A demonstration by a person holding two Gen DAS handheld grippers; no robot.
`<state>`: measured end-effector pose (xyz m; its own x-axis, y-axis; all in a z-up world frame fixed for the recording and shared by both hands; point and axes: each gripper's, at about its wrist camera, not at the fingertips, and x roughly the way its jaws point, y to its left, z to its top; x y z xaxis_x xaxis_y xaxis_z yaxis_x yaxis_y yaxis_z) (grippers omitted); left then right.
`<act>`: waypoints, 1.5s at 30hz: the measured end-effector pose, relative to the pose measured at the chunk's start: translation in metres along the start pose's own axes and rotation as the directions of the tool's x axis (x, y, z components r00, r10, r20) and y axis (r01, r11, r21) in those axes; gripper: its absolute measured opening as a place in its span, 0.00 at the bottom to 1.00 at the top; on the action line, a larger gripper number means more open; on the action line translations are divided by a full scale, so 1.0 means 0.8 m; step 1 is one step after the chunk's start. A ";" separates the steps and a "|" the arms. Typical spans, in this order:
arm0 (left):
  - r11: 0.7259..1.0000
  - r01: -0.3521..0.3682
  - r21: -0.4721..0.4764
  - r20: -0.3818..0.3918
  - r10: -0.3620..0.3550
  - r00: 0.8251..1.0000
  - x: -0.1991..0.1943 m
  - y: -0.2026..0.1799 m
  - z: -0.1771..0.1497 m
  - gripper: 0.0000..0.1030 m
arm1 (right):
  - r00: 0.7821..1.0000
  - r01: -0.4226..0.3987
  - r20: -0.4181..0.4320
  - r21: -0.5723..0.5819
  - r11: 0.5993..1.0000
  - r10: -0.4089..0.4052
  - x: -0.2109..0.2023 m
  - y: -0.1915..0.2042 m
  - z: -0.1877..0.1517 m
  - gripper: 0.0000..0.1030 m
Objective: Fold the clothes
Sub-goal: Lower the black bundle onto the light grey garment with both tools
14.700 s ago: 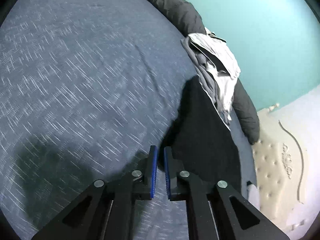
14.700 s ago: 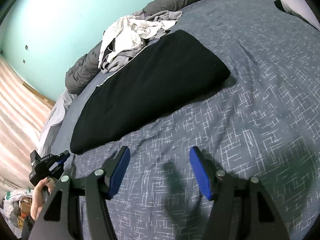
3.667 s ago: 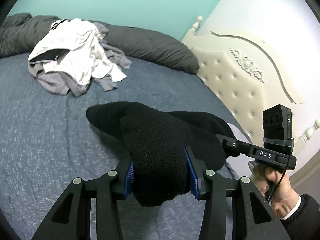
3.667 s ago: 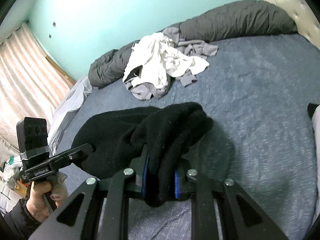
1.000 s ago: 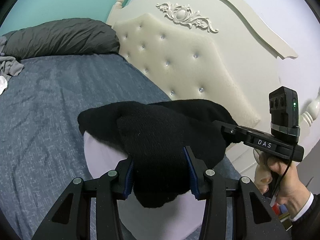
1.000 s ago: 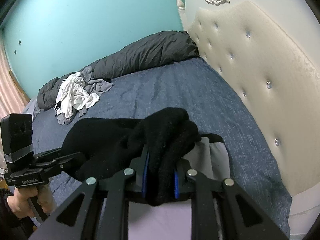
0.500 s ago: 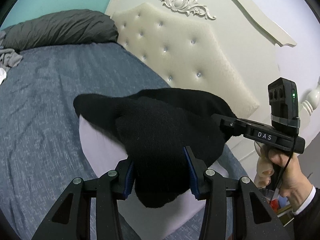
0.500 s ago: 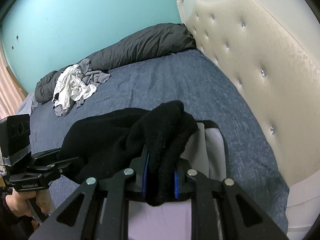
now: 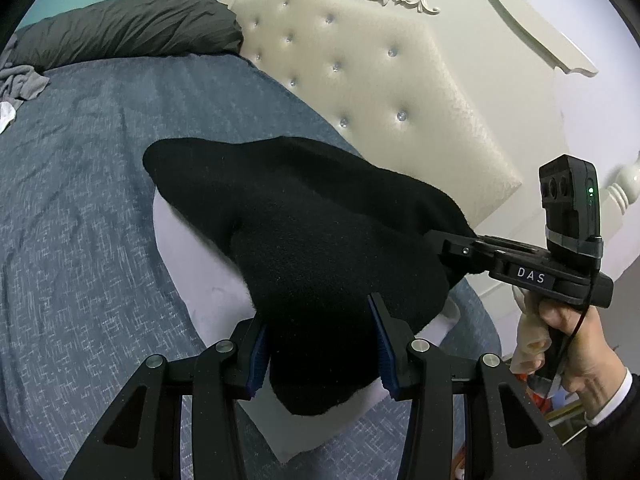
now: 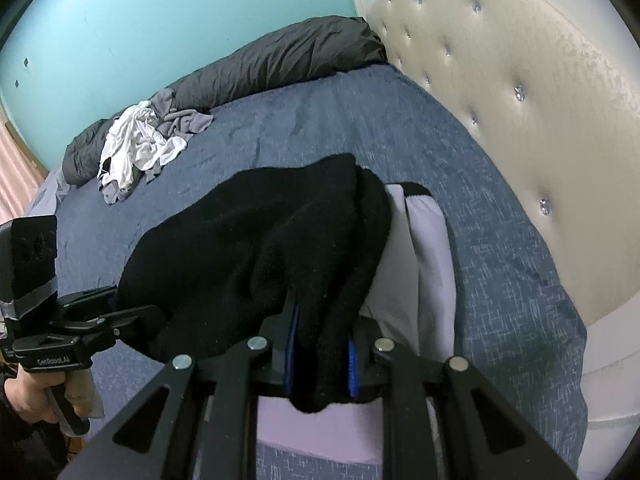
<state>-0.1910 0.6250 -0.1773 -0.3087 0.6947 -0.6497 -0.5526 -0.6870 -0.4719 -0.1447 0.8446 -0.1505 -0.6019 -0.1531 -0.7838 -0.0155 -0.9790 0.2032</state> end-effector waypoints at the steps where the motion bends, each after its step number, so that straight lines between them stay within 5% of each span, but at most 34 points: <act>1: 1.000 -0.002 0.001 -0.001 0.002 1.000 0.000 0.000 -0.002 0.47 | 1.000 0.001 -0.002 -0.001 1.000 -0.001 0.000 0.000 -0.002 0.18; 45: 0.995 -0.008 -0.103 -0.106 -0.003 0.994 -0.005 0.027 -0.063 0.48 | 0.997 0.032 -0.066 0.000 0.999 -0.032 -0.002 0.015 -0.068 0.17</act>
<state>-0.1627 0.5963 -0.2150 -0.2232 0.6703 -0.7077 -0.4674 -0.7107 -0.5257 -0.1008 0.8256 -0.1785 -0.5467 -0.1307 -0.8271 -0.0347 -0.9834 0.1783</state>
